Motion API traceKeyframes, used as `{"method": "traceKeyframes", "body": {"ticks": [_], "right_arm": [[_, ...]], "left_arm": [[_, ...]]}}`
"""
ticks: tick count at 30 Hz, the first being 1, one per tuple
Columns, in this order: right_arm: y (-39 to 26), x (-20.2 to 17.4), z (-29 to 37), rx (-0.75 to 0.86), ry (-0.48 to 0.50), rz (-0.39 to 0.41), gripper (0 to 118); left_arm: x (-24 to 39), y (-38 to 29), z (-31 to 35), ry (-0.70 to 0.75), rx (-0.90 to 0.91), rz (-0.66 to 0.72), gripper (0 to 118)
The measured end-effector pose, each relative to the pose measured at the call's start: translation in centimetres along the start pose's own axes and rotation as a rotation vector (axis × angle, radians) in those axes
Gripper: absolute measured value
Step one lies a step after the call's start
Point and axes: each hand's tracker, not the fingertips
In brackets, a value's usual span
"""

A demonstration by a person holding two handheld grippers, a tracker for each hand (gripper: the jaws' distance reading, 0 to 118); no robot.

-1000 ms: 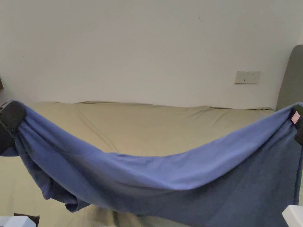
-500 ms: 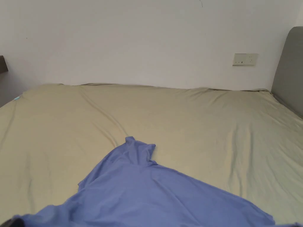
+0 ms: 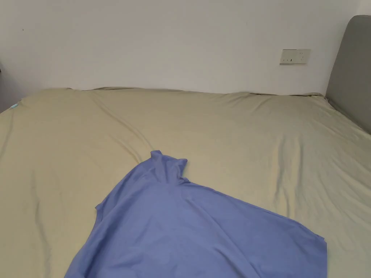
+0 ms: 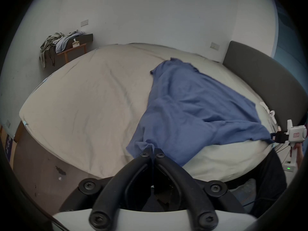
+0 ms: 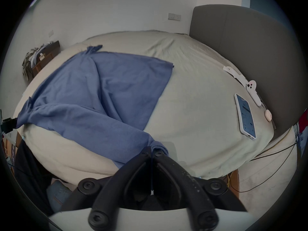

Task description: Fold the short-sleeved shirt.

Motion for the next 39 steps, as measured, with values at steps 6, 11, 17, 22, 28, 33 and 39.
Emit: {"method": "traceKeyframes", "body": {"ticks": [6,11,17,22,28,33,39], "right_arm": [[1.0,0.5,3.3,0.188,-0.064,0.012,71],[1.9,0.9,9.3,0.453,-0.01,-0.08,118],[2.7,-1.8,10.0,0.524,-0.003,-0.124,82],[1.8,-2.7,9.9,0.519,-0.005,-0.103,2],[2.6,-3.3,10.3,0.515,0.0,-0.091,2],[3.1,-3.3,10.4,0.523,0.014,-0.089,2],[2.8,-3.7,10.1,0.511,0.018,-0.08,2]], "left_arm": [[1.7,1.6,1.7,0.079,0.08,0.063,87],[4.5,5.0,7.1,0.081,0.375,0.12,118],[8.1,5.2,8.4,0.088,0.507,0.037,74],[9.2,4.8,8.4,0.072,0.455,0.012,0],[7.1,10.4,5.8,0.04,0.216,0.056,0],[3.5,15.0,-0.8,-0.062,-0.315,0.069,82],[0.8,12.6,-6.1,0.034,-0.474,0.052,100]]}}
